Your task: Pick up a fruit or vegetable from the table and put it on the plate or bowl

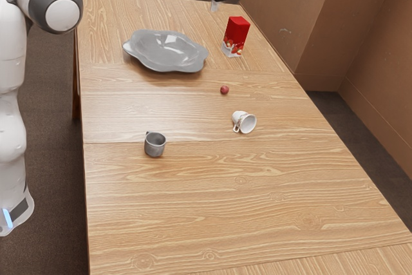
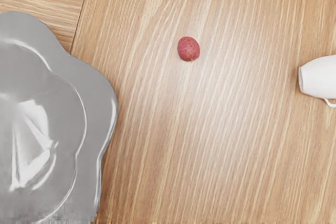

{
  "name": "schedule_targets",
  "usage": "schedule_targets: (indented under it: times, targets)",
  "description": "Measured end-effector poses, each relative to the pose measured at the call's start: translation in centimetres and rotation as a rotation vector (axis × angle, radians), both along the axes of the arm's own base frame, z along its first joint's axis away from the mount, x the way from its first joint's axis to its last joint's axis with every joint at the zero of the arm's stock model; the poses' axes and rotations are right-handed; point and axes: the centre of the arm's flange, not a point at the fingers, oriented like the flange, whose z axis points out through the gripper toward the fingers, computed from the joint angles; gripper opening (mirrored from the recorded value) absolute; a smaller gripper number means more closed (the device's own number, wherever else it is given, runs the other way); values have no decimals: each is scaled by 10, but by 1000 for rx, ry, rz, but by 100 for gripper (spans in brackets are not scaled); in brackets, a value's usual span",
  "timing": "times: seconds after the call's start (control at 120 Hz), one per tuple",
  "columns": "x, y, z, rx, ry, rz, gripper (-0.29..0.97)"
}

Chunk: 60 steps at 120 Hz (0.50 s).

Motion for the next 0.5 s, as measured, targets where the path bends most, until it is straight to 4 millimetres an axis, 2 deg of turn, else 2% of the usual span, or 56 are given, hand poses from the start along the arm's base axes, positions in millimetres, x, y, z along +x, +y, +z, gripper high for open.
schedule_targets:
  times: [0.142,0.317,0.333,0.35,0.375,0.392,0.408,0.433,0.458,0.475,0.5]
  targets:
    - [1,-6,-1,29,20,37,66]
    - [-8,13,0,-15,3,104,66]
    - [-11,10,14,0,-21,103,66]
    - [-17,-1,43,40,-73,92,66]
    - [-25,-27,82,90,-144,56,66]
    - [-28,-46,99,112,-178,26,66]
    - [-27,-62,107,125,-192,-2,66]
    - [-14,-77,96,127,-166,-32,66]
    - [1,-82,79,116,-135,-44,66]
    - [10,-77,64,99,-109,-38,65]
    - [24,-56,36,75,-59,-7,65]
